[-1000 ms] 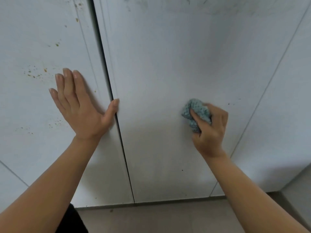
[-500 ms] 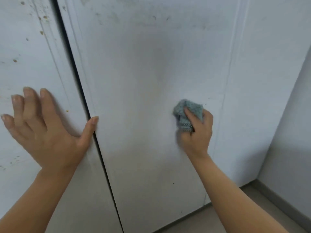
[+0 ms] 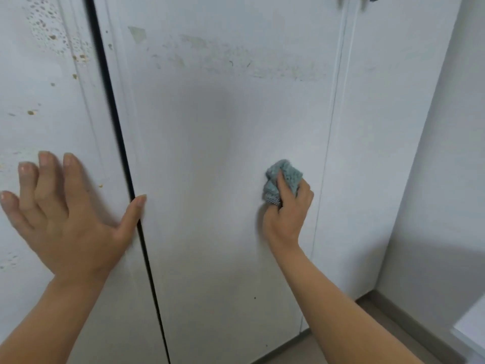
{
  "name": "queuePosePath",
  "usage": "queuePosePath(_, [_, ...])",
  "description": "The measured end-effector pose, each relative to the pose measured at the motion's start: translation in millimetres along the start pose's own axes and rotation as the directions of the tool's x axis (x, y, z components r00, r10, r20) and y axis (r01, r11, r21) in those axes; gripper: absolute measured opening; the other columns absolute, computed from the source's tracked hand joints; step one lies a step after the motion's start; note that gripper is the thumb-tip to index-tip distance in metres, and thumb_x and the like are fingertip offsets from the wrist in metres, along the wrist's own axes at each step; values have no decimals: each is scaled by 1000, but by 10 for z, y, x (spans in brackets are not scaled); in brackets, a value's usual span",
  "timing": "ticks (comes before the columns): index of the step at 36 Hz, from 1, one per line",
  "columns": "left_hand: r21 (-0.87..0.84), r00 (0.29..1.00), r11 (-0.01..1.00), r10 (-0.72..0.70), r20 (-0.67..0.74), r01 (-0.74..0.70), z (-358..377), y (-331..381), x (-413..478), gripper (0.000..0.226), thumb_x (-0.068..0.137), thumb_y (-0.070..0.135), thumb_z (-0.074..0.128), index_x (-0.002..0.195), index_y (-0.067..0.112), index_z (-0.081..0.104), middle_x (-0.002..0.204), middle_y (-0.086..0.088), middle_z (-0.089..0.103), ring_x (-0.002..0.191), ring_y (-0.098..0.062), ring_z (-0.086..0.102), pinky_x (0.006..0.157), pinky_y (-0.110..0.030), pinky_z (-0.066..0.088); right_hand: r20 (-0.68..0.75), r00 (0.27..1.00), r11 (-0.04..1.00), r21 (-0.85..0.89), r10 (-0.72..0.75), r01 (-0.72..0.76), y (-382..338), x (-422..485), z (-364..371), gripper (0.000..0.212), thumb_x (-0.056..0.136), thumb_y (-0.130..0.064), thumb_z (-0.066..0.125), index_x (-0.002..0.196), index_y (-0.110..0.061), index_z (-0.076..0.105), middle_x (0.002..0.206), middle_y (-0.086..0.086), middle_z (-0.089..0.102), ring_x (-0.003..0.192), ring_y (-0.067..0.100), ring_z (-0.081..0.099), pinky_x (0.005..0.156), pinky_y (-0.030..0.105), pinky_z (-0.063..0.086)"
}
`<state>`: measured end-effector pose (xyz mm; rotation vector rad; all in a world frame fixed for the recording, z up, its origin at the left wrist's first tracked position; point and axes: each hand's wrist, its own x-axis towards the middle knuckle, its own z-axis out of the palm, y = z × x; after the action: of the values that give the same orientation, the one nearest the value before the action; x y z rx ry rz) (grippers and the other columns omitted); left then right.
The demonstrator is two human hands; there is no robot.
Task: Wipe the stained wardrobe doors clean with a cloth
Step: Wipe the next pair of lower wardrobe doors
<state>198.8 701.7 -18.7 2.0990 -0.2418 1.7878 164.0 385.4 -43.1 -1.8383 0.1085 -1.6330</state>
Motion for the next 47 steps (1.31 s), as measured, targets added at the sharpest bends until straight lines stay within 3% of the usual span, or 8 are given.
queuePosePath(6, [-58, 998, 997, -43, 41, 46, 17, 7, 6, 99, 91, 76, 58, 167, 33, 10, 167, -22, 27, 154, -46, 28, 116, -70, 33, 192, 849, 870, 71, -491, 487, -44, -192, -81, 38, 88, -13, 61, 126, -13, 66, 128, 8, 49, 110, 32, 51, 103, 25, 38])
queuePosePath(10, [7, 1000, 1000, 4, -14, -4, 26, -6, 6, 97, 93, 72, 60, 166, 20, 22, 167, -19, 28, 153, -44, 31, 111, -72, 38, -75, 991, 994, 6, -107, 108, 176, 177, -228, 41, 85, -1, 59, 124, -13, 65, 109, -1, 50, 99, 24, 50, 93, 4, 32])
queuePosePath(14, [31, 999, 999, 15, -37, -14, -5, 13, -5, 93, 93, 70, 62, 162, 15, 31, 165, -21, 31, 150, -46, 37, 108, -73, 39, -110, 917, 922, -3, 383, -386, 432, 270, -291, 59, 83, 13, 50, 135, -13, 62, 121, 2, 49, 118, 31, 50, 101, 24, 41])
queuePosePath(20, [43, 1000, 999, -9, -25, 10, -5, 16, -8, 94, 93, 72, 61, 163, 17, 30, 166, -18, 31, 151, -45, 35, 108, -72, 39, 99, 995, 1000, -26, -4, 7, 50, -454, -69, 54, 83, 5, 47, 134, -5, 62, 122, 16, 53, 109, 30, 46, 95, 26, 39])
queuePosePath(27, [65, 996, 998, 32, -78, -27, -30, 49, 5, 92, 93, 69, 64, 159, 12, 37, 162, -21, 36, 148, -46, 39, 107, -74, 39, 337, 772, 831, 59, -539, 554, 82, -701, -66, 38, 86, -10, 75, 124, -9, 70, 127, 17, 59, 112, 36, 55, 102, 36, 44])
queuePosePath(31, [96, 994, 995, 38, -106, -27, -44, 59, -2, 93, 93, 70, 63, 159, 10, 39, 161, -21, 39, 150, -44, 36, 110, -73, 36, 19, 993, 992, -47, -113, 114, 360, -422, -191, 48, 85, -11, 57, 133, -13, 61, 124, 9, 46, 113, 27, 46, 102, 21, 35])
queuePosePath(37, [165, 986, 985, 68, -150, -43, -25, 63, -13, 95, 91, 73, 63, 159, 10, 39, 161, -20, 40, 152, -38, 31, 123, -62, 20, -130, 897, 899, -62, 423, -434, 562, -190, -179, 62, 86, 10, 45, 145, -9, 51, 138, 25, 40, 128, 43, 37, 112, 32, 28])
queuePosePath(47, [195, 985, 980, 76, -158, -45, -36, 80, -11, 96, 91, 73, 62, 159, 10, 40, 162, -19, 39, 153, -36, 30, 123, -61, 20, 297, 882, 930, 61, -365, 364, -382, -1205, 213, 38, 93, -2, 59, 131, -6, 65, 130, 11, 47, 115, 35, 46, 104, 37, 41])
